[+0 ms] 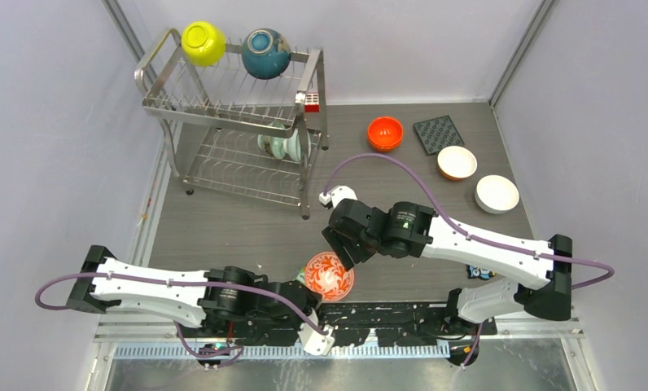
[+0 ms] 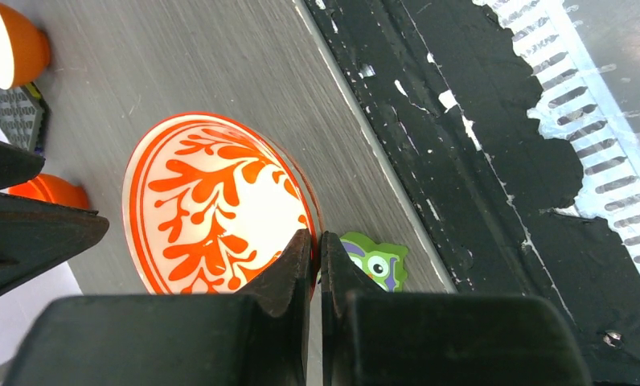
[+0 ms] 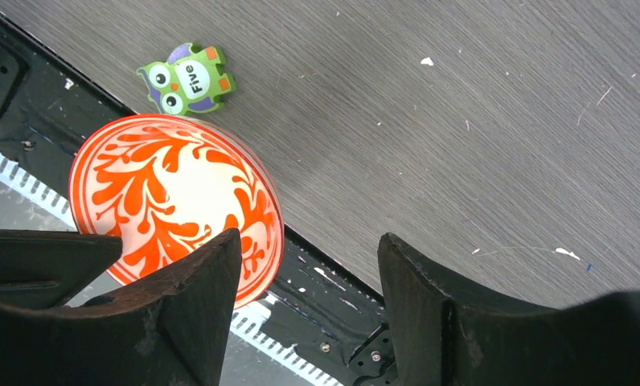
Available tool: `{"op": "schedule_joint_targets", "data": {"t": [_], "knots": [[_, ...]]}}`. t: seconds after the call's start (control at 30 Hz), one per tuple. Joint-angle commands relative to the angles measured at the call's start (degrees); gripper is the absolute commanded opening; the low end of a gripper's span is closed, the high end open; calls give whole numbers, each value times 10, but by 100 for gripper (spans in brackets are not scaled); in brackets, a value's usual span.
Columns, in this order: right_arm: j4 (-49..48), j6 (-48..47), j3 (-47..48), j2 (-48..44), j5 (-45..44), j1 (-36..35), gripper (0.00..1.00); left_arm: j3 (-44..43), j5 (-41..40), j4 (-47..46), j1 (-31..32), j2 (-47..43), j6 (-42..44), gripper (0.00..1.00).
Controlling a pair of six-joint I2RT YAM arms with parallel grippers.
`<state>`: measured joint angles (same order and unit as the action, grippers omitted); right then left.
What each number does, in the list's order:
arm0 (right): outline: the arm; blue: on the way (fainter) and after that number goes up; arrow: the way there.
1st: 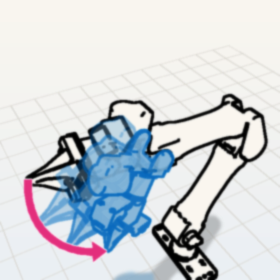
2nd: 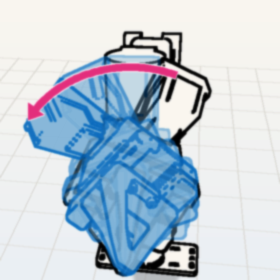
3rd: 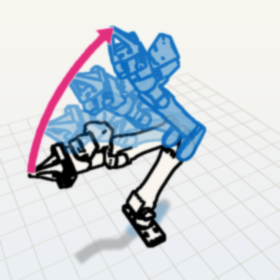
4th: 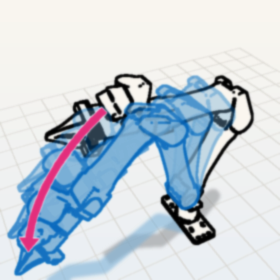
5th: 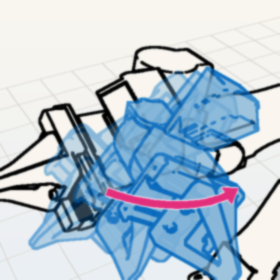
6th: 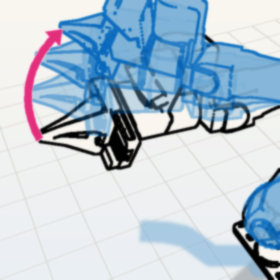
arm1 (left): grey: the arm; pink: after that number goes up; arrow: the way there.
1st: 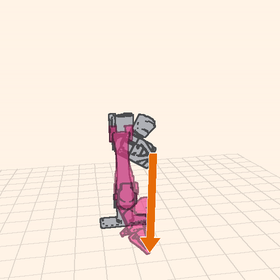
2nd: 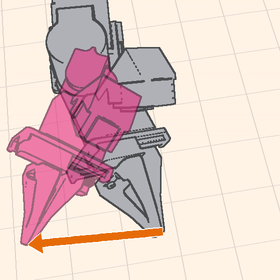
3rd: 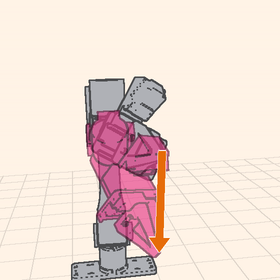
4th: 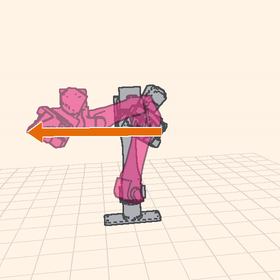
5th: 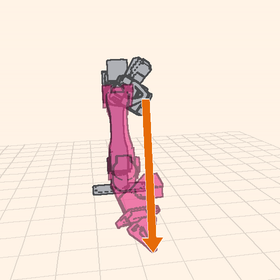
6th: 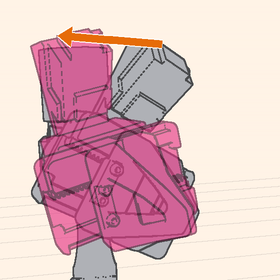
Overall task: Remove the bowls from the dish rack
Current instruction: Place the bowl with the bowl.
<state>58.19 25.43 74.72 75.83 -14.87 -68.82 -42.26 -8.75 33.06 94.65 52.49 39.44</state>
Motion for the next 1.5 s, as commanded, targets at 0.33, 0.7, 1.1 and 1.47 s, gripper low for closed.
{"op": "schedule_joint_targets", "data": {"t": [0.33, 0.7, 1.1, 1.47], "knots": [[-51, 45, -19, 19, -15, -27, 57, -7, -8, -49, 2, -13, -12, 0], [-78, 62, -47, 32, -5, -29, 44, -4, -13, -50, 3, -21, -24, 0], [-96, 72, -61, 41, 0, -31, 33, -1, -15, -55, 3, -22, -30, 0], [-92, 67, -59, 49, 2, -37, 20, 0, -15, -56, 3, -21, -33, 0]]}}
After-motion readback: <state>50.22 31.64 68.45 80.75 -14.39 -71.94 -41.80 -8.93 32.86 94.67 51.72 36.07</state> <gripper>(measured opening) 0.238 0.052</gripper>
